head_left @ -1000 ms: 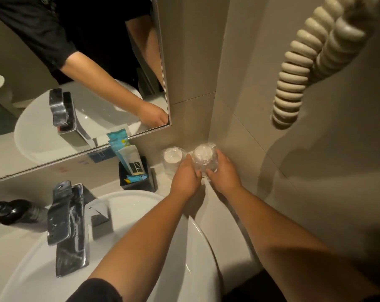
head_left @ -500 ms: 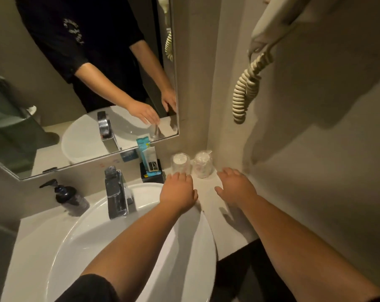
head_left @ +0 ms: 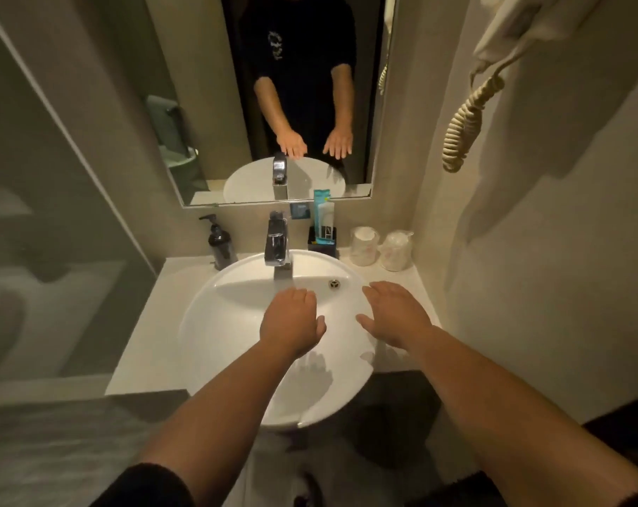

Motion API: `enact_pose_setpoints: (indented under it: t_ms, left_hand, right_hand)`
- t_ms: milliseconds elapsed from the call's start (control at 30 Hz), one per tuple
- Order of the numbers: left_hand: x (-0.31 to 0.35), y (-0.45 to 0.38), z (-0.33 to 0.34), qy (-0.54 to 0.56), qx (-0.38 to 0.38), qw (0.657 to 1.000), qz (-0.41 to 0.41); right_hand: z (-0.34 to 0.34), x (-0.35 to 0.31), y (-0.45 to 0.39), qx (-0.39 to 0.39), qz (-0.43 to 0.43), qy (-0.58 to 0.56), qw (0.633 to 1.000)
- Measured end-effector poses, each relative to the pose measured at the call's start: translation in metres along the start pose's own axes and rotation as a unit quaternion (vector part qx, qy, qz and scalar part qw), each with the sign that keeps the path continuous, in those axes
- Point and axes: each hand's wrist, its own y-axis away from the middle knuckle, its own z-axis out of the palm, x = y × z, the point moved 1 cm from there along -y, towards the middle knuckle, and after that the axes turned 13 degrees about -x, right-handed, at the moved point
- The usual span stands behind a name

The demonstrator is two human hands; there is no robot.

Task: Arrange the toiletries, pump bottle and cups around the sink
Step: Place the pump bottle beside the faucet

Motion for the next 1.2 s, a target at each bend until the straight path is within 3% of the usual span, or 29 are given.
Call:
enact_pose_setpoints:
  t_ms: [267, 567, 733, 1200]
  left_hand:
    - [-0.042, 0.095, -0.01, -0.017, -0.003, 0.994, -0.11]
    - [-0.116, 0.129, -0.004, -0.001, 0.006, 0.983, -0.185]
    - [-0.175, 0.107, 0.008, 0.037, 0.002, 0.98, -0.197]
    - [-0.312, -0.034, 0.028, 0.197, -0.049, 0.967, -0.156]
  right_hand:
    - [0.014, -0.075, 0.026, -0.01, -0.1, 0.017, 0.995]
    - [0.021, -0.163, -0.007, -0.002, -0.182, 0.013, 0.983]
    - [0.024, -0.209, -0.052, -0.005, -0.181, 0.009, 0.983]
    - [0.013, -0.267, -0.21, -0.031, -0.061, -0.115, 0.991]
